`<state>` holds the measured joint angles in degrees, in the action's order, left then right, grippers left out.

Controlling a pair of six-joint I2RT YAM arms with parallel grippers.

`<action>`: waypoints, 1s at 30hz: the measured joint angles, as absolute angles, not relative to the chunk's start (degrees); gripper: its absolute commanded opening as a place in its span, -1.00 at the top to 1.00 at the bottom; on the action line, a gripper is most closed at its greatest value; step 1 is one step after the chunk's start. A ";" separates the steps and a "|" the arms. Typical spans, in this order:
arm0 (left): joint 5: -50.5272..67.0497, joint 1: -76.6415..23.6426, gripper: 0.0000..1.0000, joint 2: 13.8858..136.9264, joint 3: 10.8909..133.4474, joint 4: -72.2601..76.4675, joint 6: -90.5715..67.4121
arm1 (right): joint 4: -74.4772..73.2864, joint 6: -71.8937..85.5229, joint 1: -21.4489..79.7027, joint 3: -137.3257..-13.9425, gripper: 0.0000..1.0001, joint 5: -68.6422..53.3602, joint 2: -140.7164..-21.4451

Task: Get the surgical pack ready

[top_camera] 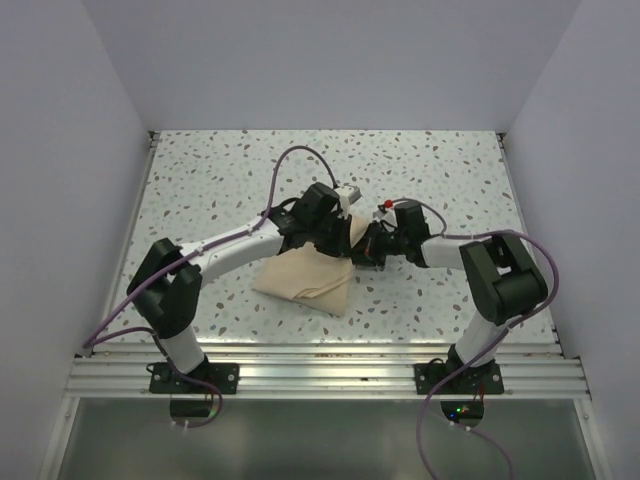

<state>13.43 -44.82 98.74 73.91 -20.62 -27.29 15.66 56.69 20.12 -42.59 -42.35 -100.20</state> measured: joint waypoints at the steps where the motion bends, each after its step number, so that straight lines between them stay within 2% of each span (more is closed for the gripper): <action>1: 13.72 -44.93 0.81 98.76 73.41 -20.32 -27.46 | 13.98 55.13 19.84 -43.05 1.00 -42.68 -99.70; 11: 12.95 -44.95 0.79 98.67 72.64 -20.25 -27.46 | 5.10 44.38 19.42 -43.72 1.00 -43.99 -96.92; 30: 9.72 -43.46 0.83 98.76 75.31 -21.89 -27.44 | 6.57 46.11 21.50 -41.56 1.00 -44.60 -96.84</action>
<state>9.72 -43.46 98.76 75.31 -21.89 -27.44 6.57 46.11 21.50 -41.56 -44.60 -96.84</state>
